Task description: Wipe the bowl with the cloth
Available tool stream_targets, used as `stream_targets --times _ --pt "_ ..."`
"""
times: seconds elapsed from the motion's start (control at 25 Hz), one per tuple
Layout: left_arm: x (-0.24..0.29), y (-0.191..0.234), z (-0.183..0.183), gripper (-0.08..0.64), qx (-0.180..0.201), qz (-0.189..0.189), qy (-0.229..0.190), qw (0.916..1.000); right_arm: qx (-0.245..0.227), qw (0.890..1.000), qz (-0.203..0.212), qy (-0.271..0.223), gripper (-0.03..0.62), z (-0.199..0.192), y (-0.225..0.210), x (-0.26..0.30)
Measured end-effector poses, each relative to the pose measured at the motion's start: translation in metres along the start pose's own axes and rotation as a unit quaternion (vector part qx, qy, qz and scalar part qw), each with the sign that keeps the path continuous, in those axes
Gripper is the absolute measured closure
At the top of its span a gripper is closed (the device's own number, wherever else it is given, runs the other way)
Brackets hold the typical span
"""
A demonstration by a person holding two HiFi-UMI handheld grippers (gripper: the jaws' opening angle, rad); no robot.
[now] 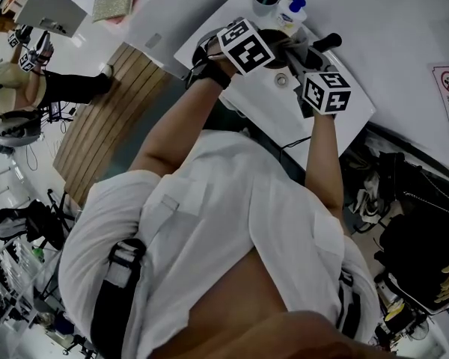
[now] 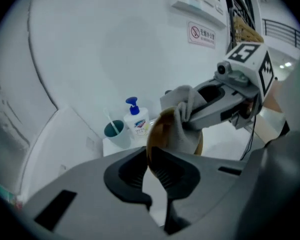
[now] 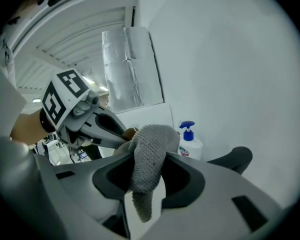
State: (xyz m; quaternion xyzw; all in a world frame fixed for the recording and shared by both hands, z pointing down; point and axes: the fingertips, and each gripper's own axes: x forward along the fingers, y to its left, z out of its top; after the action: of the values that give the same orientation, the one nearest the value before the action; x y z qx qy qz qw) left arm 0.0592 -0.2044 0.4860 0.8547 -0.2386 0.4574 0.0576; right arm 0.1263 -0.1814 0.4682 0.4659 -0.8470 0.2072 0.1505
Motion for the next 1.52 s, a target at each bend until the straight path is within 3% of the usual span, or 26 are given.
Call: stream_targets --times 0.12,0.2,0.28,0.36,0.48,0.56,0.76,0.92,1.0,1.12,1.2,1.24,1.4,1.52 --pt "0.000 -0.002 -0.003 0.525 0.028 0.007 0.016 0.9994 -0.009 1.000 0.005 0.013 0.428 -0.002 -0.001 -0.002" --pt "0.001 -0.011 -0.002 0.527 0.056 -0.004 0.025 0.9981 -0.066 0.997 0.000 0.042 0.431 -0.007 0.003 0.001" --pt "0.002 -0.022 0.000 0.531 0.086 -0.018 0.030 0.9957 -0.130 0.989 -0.008 0.074 0.433 -0.011 0.008 0.005" --pt "0.003 -0.031 0.004 0.532 0.104 -0.027 0.029 0.9938 -0.180 0.978 -0.017 0.100 0.478 -0.012 0.012 0.010" --pt "-0.001 -0.029 0.010 0.538 0.097 -0.016 0.015 0.9950 -0.228 0.964 -0.033 0.130 0.505 -0.014 0.013 0.013" --pt "-0.005 -0.024 0.014 0.540 0.070 -0.012 -0.004 0.9975 -0.219 0.967 -0.042 0.122 0.509 -0.014 0.011 0.011" --pt "-0.016 -0.011 0.020 0.540 -0.008 0.003 -0.066 0.9978 -0.101 0.992 -0.051 0.048 0.502 -0.006 0.003 0.004" --pt "-0.020 -0.004 0.021 0.538 -0.086 -0.005 -0.117 0.9894 -0.026 0.998 -0.051 0.016 0.497 -0.007 -0.001 0.000" --pt "-0.019 -0.008 0.021 0.536 -0.098 -0.019 -0.126 0.9870 -0.023 0.998 -0.060 0.019 0.508 -0.007 -0.006 -0.001" --pt "-0.014 -0.023 0.021 0.511 -0.058 -0.034 -0.122 0.9903 -0.078 0.991 -0.095 0.051 0.535 -0.008 -0.017 -0.005" --pt "-0.010 -0.028 0.021 0.428 -0.010 -0.018 -0.111 0.9936 -0.122 0.984 -0.107 0.076 0.543 -0.007 -0.019 -0.005" --pt "-0.010 -0.029 0.023 0.423 0.014 -0.005 -0.106 0.9942 -0.144 0.980 -0.109 0.087 0.543 -0.007 -0.019 -0.005" --pt "-0.012 -0.029 0.037 0.462 0.073 0.025 -0.104 0.9915 -0.226 0.958 -0.110 0.141 0.543 -0.009 -0.014 -0.001" --pt "-0.008 -0.033 0.042 0.506 0.119 0.021 -0.085 0.9890 -0.247 0.951 -0.099 0.158 0.543 -0.010 -0.009 0.002"
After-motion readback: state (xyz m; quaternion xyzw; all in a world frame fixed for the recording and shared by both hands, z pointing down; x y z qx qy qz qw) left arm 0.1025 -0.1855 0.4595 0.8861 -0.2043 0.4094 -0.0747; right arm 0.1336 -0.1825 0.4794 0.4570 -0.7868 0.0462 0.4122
